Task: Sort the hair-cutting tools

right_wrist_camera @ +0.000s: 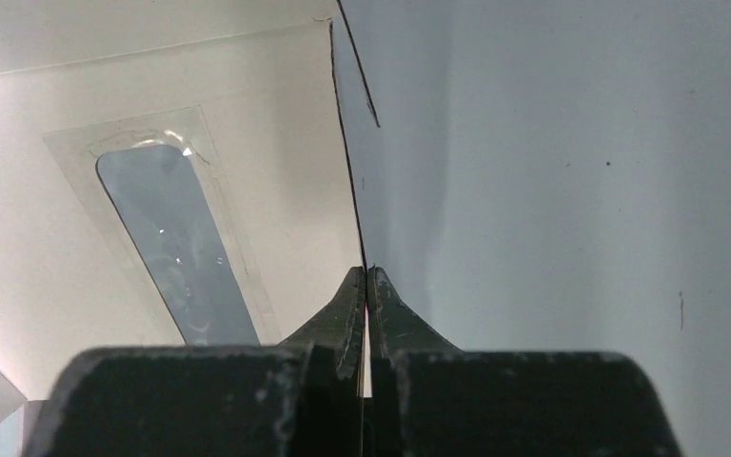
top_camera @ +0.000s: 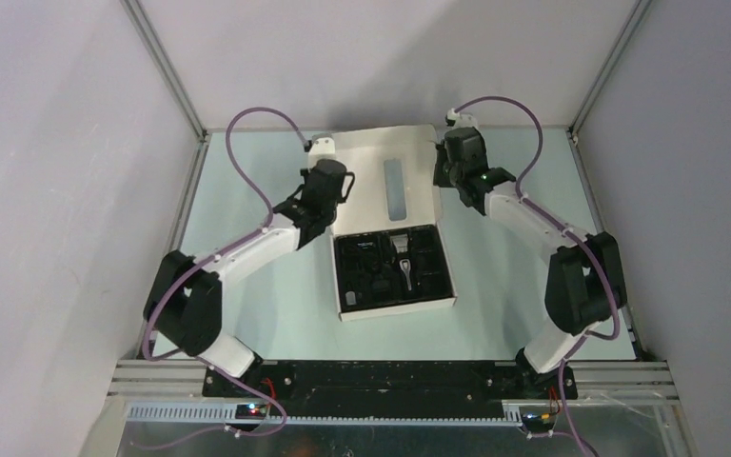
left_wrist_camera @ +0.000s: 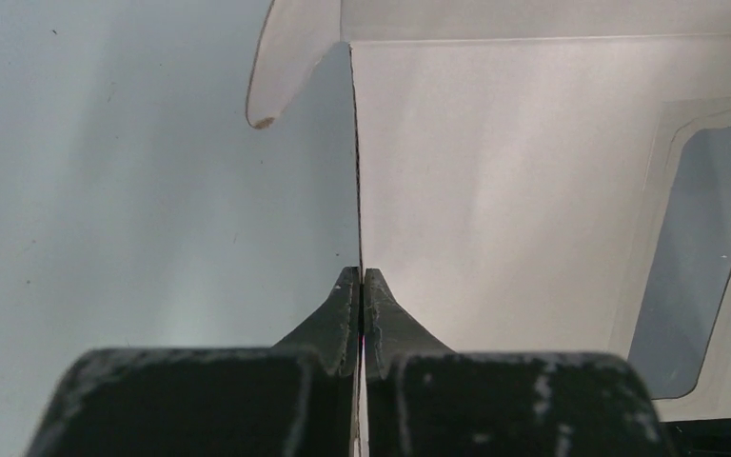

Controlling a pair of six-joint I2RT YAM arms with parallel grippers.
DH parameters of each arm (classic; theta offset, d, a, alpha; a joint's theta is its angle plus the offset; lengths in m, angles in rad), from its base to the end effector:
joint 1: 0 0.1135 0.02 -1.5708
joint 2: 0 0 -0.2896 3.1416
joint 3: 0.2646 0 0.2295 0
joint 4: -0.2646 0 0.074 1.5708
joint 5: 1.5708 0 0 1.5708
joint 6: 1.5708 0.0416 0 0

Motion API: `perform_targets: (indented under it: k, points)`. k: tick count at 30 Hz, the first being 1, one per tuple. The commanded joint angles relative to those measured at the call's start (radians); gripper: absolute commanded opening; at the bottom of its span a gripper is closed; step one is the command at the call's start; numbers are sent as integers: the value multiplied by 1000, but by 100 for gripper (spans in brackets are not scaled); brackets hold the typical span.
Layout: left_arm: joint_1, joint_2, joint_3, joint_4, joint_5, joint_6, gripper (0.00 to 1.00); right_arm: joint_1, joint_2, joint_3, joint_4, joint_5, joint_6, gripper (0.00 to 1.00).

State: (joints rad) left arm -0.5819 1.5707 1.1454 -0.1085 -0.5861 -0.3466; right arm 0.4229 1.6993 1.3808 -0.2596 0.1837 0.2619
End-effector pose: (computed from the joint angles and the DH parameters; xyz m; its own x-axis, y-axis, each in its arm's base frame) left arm 0.2967 -0.1677 0.3111 -0.4202 -0.0623 -0.9053 -0.0879 0.9957 -0.0277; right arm 0.3519 0.1501 0.3256 -0.5497 0.0318 -0.8348 -0.1260 0.9847 0.1204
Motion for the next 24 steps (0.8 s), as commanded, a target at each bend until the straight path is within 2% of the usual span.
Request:
perform_targets:
  k: [1,10,17,24]
  points:
    - [-64,-118,-133,270,-112,65,1,51,-107,-128,128,86,41,3]
    - [-192,-285,-394,555,-224,150,6,168,-334,-452,368,228,33,5]
    - [-282,-368,-522,644,-261,166,13,192,-475,-683,503,228,59,7]
    - [-373,-434,-647,717,-327,172,22,246,-576,-829,579,237,79,9]
